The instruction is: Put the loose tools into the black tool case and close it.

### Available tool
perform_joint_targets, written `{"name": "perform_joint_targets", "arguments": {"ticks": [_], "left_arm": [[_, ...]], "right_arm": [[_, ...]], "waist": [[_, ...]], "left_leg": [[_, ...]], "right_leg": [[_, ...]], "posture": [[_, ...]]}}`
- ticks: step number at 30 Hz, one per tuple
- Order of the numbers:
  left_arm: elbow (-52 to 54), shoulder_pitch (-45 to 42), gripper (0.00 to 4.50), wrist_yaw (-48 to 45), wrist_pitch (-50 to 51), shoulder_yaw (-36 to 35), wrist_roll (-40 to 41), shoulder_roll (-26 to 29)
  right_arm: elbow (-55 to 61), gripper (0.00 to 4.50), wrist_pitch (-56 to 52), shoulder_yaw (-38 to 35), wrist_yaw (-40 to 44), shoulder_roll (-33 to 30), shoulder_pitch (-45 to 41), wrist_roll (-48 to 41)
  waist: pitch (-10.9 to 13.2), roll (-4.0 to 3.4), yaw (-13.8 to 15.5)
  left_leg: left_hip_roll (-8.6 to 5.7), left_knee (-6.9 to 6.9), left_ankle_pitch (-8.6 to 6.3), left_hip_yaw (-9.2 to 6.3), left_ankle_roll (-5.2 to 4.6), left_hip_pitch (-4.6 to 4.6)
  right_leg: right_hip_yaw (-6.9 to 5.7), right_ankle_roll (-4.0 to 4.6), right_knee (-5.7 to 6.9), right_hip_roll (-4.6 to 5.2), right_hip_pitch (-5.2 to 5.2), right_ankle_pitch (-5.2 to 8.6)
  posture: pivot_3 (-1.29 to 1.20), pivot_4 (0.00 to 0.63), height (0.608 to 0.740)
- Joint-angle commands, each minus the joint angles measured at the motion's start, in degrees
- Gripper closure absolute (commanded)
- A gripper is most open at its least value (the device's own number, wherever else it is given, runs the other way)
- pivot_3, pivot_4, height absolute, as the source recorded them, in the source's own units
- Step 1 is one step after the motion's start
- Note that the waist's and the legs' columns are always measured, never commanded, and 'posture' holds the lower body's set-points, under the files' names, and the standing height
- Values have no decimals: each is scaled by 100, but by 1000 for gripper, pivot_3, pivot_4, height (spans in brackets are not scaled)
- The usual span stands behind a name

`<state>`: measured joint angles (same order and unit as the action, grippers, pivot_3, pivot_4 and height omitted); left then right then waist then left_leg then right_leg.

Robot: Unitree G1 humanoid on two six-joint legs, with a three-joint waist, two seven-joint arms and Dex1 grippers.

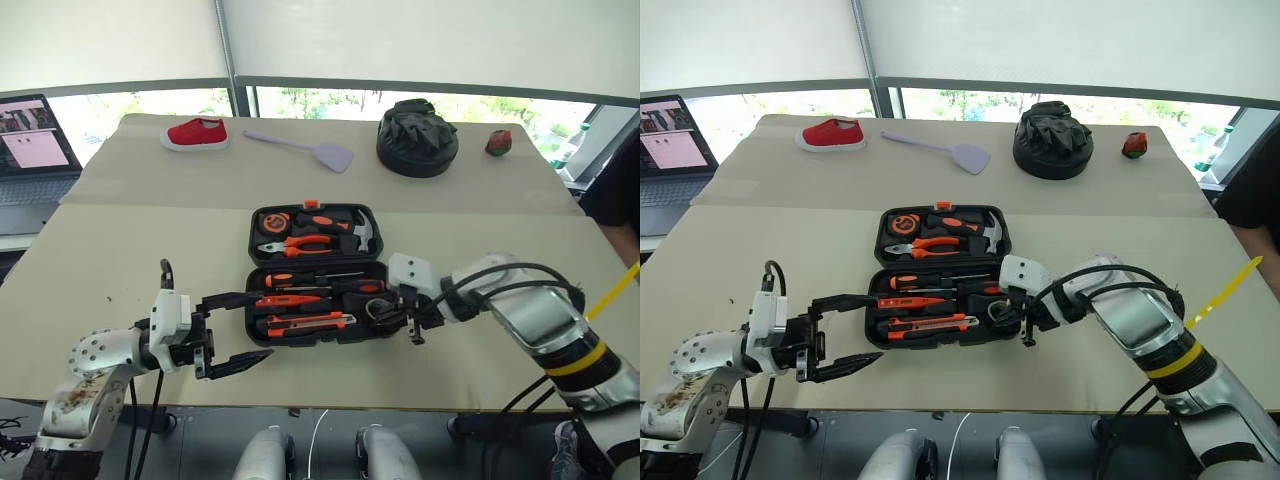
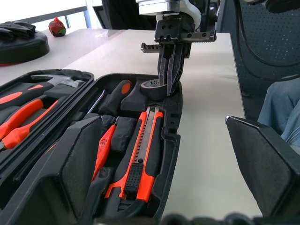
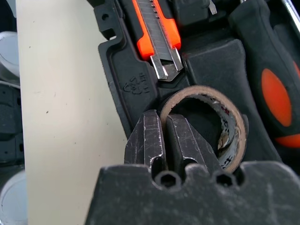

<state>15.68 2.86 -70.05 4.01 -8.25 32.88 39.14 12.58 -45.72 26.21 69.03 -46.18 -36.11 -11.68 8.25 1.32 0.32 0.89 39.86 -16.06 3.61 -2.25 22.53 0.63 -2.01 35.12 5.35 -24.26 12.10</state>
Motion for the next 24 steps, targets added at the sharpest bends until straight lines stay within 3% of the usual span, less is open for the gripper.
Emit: {"name": "perform_joint_targets", "arguments": {"ticks": [1,6,10,11,14,16,18,20,24], "left_arm": [[249,24,0,99,5,-130,44,69],[304,120,0,288,78,-238,105,59],[224,165,0,653,354,-596,148,163],[166,80,0,1029,589,-749,161,141],[-314,-399,0,2065,626,-1074,-197,-91],[-998,-899,522,2994,337,-1200,-795,-337],[-1389,-1166,1118,3463,756,-1102,-944,-483],[-1656,-1330,1817,3561,1057,-767,-1166,-527],[-1953,-1650,3362,3588,1436,-261,-1440,-606]], "right_arm": [[55,3186,75,-5,210,-115,-123,21],[136,1568,-103,-340,773,-286,-338,-532],[-280,236,26,-1120,1296,-533,-261,-1221],[-550,21,371,-1359,1351,-535,-188,-1266],[-1607,21,1134,-2040,881,-114,-209,-1302],[-2545,563,2216,-2199,215,269,-270,-798],[-3349,1167,3563,-2067,-446,573,-302,-91],[-4057,1809,4440,-2154,-1252,1035,-441,248],[-5032,3262,5577,-1873,-1722,1431,-656,894]], "waist": [[0,0,-2],[0,1,0],[2,2,5],[2,2,16],[3,4,21],[1,10,28],[-2,16,18],[-2,14,-15],[-1,14,-105]], "left_leg": [[0,0,0,0,0,0],[1,-2,0,-2,0,0],[2,-2,0,-2,0,1],[1,-1,0,-3,0,1],[2,-1,0,-5,0,-2],[-1,1,0,-3,0,-16],[-7,-1,4,0,6,-23],[-11,-11,7,8,10,-18],[-8,-12,23,16,38,8]], "right_leg": [[-1,0,0,0,0,0],[-2,0,-1,-1,-1,0],[-1,0,-1,1,-1,0],[-2,0,-2,1,0,0],[-3,-1,-4,2,6,-1],[-3,-2,0,-3,20,-1],[-3,6,-1,-12,24,-10],[3,4,4,-10,10,-11],[3,2,10,-10,-13,-12]], "posture": [[0,150,740],[0,150,740],[0,150,740],[0,150,740],[0,150,740],[0,150,740],[0,150,740],[0,150,740],[0,150,740]]}}
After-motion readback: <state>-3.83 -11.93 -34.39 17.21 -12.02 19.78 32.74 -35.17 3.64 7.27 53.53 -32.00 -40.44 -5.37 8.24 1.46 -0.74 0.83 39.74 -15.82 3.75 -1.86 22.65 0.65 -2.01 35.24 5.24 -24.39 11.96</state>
